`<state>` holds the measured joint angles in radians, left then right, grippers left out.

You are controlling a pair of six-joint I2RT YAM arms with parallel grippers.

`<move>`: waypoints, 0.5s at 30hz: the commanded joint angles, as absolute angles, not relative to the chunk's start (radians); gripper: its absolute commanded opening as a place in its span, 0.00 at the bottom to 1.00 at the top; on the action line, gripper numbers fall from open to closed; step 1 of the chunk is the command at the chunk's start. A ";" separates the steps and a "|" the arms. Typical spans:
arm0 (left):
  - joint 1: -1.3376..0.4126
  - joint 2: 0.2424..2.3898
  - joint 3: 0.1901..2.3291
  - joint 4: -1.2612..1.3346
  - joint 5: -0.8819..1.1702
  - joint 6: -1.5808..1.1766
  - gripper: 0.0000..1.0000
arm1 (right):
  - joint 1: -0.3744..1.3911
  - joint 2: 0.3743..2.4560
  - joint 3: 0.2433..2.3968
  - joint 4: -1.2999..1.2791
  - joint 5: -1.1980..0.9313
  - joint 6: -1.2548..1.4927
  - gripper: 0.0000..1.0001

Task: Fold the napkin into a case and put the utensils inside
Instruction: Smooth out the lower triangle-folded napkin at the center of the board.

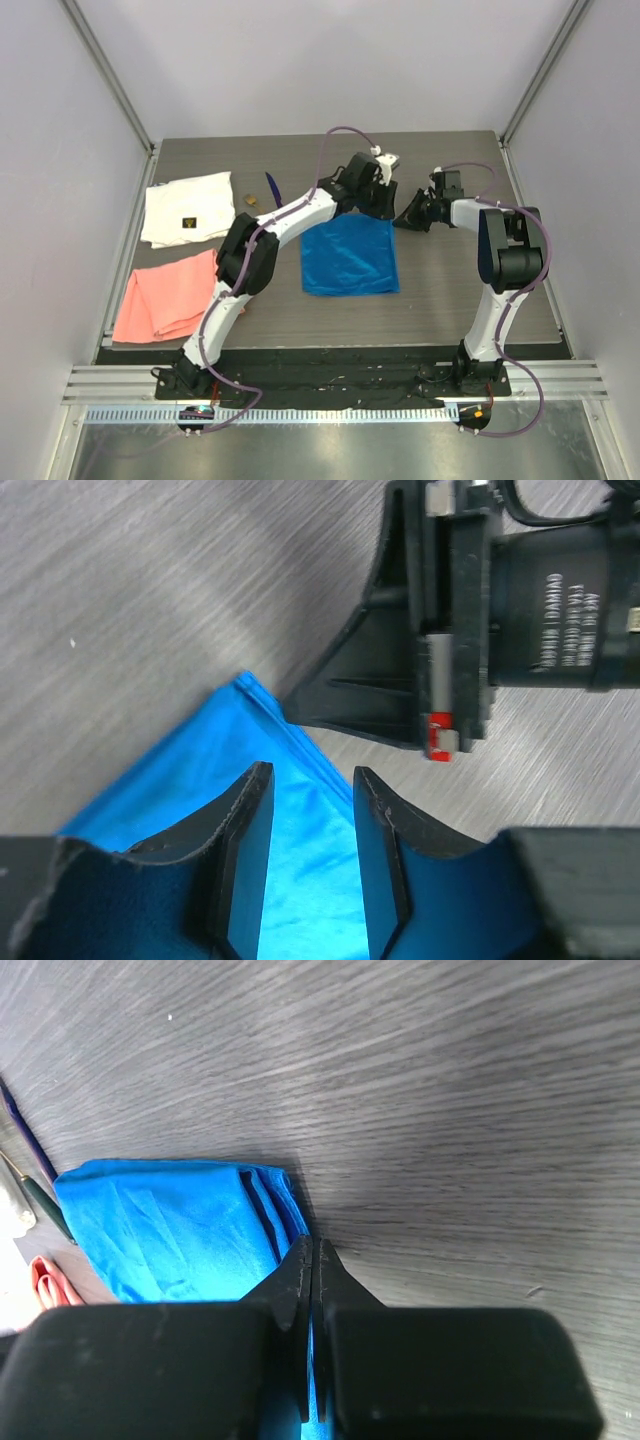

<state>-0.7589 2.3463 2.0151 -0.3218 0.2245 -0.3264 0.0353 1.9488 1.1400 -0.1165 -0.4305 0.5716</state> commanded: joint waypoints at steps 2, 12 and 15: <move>-0.715 2.428 2.152 -0.408 0.406 -0.169 0.42 | 0.034 1.896 1.141 -0.046 -0.454 0.572 0.01; -0.676 2.568 2.306 -0.436 0.425 -0.110 0.47 | 0.035 1.898 1.143 -0.032 -0.474 0.563 0.01; -0.675 2.586 2.310 -0.387 0.437 -0.133 0.47 | 0.034 1.916 1.154 -0.029 -0.492 0.565 0.01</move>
<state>-0.6743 2.5805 2.2616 -0.4526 0.3973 -0.1406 0.0353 1.9434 1.1385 -0.0731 -0.4587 0.5709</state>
